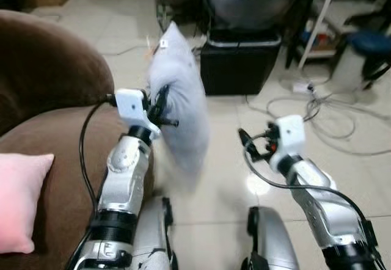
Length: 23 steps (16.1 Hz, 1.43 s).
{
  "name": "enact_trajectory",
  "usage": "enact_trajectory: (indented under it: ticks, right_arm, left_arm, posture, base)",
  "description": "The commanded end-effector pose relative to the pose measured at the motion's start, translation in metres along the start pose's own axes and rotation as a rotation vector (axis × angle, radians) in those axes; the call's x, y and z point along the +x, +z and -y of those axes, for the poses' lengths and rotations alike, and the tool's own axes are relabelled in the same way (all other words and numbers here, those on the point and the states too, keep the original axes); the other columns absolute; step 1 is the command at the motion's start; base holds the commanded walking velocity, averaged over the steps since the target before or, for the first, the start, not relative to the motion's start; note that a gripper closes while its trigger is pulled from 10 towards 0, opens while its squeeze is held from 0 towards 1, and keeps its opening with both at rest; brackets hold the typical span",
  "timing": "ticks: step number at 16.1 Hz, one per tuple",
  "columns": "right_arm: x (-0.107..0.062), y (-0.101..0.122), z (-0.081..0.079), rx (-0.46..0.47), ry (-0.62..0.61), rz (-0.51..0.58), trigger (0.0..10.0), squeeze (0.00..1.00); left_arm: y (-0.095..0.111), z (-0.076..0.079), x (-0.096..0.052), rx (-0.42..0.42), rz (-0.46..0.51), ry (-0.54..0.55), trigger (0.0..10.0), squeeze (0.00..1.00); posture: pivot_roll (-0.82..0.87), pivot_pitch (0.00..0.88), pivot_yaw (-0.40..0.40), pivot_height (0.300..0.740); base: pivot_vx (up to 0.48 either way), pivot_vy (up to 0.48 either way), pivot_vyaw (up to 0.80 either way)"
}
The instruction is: Move the pillow to the sofa from floor
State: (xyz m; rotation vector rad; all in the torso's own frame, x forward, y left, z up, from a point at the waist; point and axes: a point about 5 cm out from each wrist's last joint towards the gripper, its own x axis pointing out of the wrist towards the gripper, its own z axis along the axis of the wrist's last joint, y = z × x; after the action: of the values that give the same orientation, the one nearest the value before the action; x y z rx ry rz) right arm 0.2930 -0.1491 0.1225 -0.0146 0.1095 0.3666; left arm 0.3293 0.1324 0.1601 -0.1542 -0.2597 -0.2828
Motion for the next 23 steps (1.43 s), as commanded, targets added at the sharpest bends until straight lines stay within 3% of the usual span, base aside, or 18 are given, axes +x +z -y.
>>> enact_trajectory:
  ticks: [1, 2, 3, 5, 8, 9, 13, 15, 19, 23]
  right_arm:
    - [0.009, 0.009, -0.003, -0.025, 0.026, 0.038, 10.0, 0.0]
    - [0.011, 0.011, -0.005, -0.028, 0.028, 0.047, 10.0, 0.0]
    - [0.017, 0.01, -0.004, -0.013, 0.002, 0.05, 10.0, 0.0]
    - [0.024, 0.004, -0.002, 0.033, -0.045, 0.027, 10.0, 0.0]
    - [0.029, 0.003, -0.006, 0.023, -0.032, 0.016, 10.0, 0.0]
    - [0.033, 0.006, -0.009, 0.012, -0.009, 0.025, 10.0, 0.0]
    - [0.043, 0.019, -0.005, 0.006, -0.003, 0.055, 10.0, 0.0]
    - [0.047, 0.033, -0.002, 0.018, -0.019, 0.093, 10.0, 0.0]
    - [0.053, 0.036, -0.007, 0.022, -0.026, 0.107, 10.0, 0.0]
    - [0.051, 0.021, -0.008, 0.061, -0.045, 0.048, 10.0, 0.0]
  left_arm:
    - [0.029, 0.005, 0.014, 0.061, 0.071, -0.024, 0.0, 0.0]
    - [0.032, 0.003, 0.014, 0.059, 0.068, -0.004, 0.0, 0.0]
    - [0.028, 0.002, 0.012, 0.049, 0.037, 0.03, 10.0, 0.0]
    - [0.008, 0.004, -0.002, 0.001, -0.082, 0.03, 10.0, 0.0]
    - [-0.003, -0.005, -0.016, -0.038, -0.122, 0.129, 10.0, 0.0]
    - [-0.004, -0.011, -0.023, -0.016, -0.131, 0.191, 10.0, 0.0]
    - [0.005, -0.012, -0.025, 0.029, -0.074, 0.189, 10.0, 0.0]
    - [0.007, -0.01, -0.029, 0.088, -0.101, 0.148, 10.0, 0.0]
    - [0.016, -0.008, -0.02, 0.146, -0.097, 0.126, 10.0, 0.0]
    - [0.013, -0.005, -0.013, 0.171, -0.122, 0.12, 10.0, 0.0]
  posture:
    - [-0.03, 0.0, 0.073, 0.608]
    - [-0.03, 0.0, 0.073, 0.613]
    - [-0.02, 0.0, 0.067, 0.623]
    - [-0.02, 0.0, 0.052, 0.643]
    - [0.0, 0.0, 0.013, 0.673]
    - [0.03, 0.0, -0.025, 0.688]
    - [0.05, 0.0, -0.048, 0.723]
    - [0.06, 0.0, -0.058, 0.74]
    - [0.03, 0.0, -0.033, 0.74]
    - [0.06, 0.0, -0.033, 0.74]
  base:
    - [0.0, 0.0, 0.0]
    - [0.0, 0.0, 0.0]
    - [0.0, 0.0, 0.0]
    - [0.0, 0.0, 0.0]
    - [0.0, 0.0, 0.0]
    - [0.0, 0.0, 0.0]
    - [0.0, 0.0, 0.0]
    - [0.0, 0.0, 0.0]
    - [0.0, 0.0, 0.0]
    - [0.0, 0.0, 0.0]
